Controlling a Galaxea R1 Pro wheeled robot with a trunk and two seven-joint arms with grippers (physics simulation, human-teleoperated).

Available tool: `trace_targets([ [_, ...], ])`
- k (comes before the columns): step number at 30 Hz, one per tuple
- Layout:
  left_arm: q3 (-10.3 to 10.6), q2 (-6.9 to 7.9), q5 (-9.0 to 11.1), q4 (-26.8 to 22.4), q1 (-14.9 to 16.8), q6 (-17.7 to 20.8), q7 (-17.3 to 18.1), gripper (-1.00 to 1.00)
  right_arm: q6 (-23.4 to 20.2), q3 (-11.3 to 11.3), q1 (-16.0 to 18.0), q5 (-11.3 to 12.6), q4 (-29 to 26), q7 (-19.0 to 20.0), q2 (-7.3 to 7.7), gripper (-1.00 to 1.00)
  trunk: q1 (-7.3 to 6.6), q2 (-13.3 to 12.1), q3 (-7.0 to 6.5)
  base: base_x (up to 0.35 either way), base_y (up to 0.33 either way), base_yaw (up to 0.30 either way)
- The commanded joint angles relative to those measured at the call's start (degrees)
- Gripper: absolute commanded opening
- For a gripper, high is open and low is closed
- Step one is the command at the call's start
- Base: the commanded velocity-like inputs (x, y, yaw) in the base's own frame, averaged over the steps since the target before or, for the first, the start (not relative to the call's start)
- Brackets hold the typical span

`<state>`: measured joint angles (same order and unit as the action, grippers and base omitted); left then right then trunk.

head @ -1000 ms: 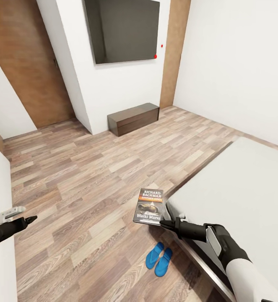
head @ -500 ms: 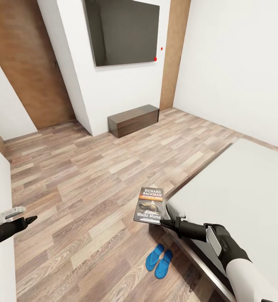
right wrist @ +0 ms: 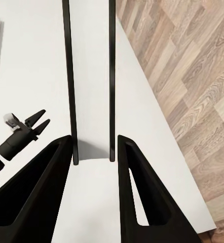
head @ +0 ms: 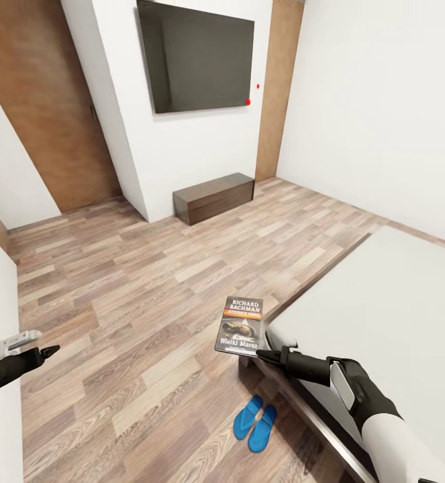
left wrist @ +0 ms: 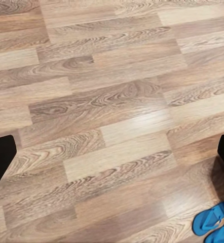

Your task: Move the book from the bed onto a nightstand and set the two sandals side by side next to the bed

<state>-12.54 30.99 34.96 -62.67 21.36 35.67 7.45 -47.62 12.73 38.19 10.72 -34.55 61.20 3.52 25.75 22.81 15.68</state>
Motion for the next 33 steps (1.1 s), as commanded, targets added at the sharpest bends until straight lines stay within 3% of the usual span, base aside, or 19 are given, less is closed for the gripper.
trace_targets([
  [1,-0.11,-0.02,0.05,-0.04,0.04,0.36,0.2,1.0,-0.19,0.09,0.04,0.0,0.01,0.12,-0.01,-1.0,0.03,0.1,0.01,0.0,0.0,0.0],
  [22,-0.11,-0.2,0.02,0.0,0.07,0.36,0.18,1.0,-0.01,0.1,0.04,0.0,0.01,0.15,-0.01,-1.0,0.03,0.1,-1.95,0.0,0.0,0.0],
  [33,-0.11,-0.3,0.02,-0.02,0.07,0.36,0.19,1.0,-0.01,0.1,0.04,0.0,0.01,0.11,0.05,-1.0,0.03,0.1,-2.33,0.0,0.0,0.0],
])
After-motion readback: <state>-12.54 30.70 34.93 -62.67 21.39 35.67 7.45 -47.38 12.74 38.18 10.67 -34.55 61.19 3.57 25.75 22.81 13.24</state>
